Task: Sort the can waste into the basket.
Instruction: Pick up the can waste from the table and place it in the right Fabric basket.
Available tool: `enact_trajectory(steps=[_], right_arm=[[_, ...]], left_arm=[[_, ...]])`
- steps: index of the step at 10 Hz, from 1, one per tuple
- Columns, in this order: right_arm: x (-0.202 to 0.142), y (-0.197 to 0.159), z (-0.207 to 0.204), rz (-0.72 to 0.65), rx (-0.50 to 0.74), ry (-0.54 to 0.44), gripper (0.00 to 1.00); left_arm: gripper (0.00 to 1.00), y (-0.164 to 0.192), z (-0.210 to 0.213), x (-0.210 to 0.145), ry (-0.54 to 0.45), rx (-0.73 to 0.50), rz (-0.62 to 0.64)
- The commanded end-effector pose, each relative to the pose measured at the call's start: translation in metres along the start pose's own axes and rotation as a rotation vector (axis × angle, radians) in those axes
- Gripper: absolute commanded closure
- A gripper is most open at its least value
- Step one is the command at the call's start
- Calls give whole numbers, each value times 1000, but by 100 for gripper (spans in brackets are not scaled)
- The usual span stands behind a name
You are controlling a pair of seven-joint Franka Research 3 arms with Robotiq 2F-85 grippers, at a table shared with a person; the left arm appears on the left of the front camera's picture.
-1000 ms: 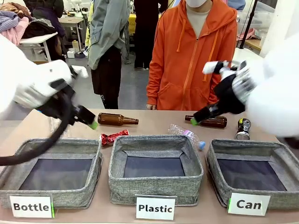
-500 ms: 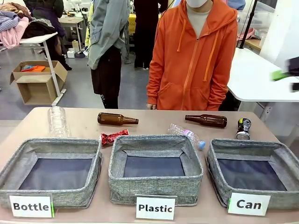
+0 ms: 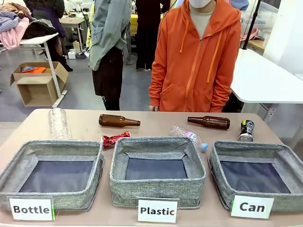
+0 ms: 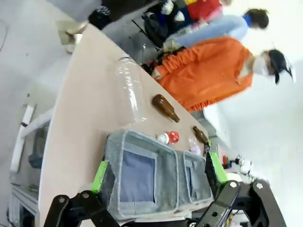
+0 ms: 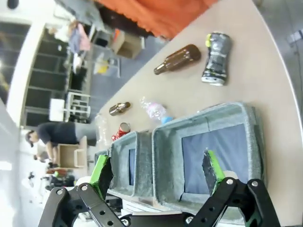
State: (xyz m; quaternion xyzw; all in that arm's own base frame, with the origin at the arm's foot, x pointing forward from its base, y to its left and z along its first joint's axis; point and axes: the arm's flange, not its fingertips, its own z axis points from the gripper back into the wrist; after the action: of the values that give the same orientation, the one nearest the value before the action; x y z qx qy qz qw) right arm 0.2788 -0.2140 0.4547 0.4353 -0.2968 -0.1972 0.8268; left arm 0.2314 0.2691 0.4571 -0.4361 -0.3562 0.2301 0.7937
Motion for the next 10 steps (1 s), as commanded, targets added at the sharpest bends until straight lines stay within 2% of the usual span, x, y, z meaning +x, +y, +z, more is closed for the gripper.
enact_trajectory(steps=[1,2,9,10], right_arm=[[-72,-19,-46,8,24,-63,0],[0,0,0,0,0,0,0],[0,0,0,0,0,0,0],[0,0,0,0,0,0,0]], left_arm=[[0,-20,3,-3,27,-23,-79],[0,-20,3,-3,27,-23,-79],[0,-24,5,-5,32,-11,-62],[0,-54,-12,-5,101,16,-243]])
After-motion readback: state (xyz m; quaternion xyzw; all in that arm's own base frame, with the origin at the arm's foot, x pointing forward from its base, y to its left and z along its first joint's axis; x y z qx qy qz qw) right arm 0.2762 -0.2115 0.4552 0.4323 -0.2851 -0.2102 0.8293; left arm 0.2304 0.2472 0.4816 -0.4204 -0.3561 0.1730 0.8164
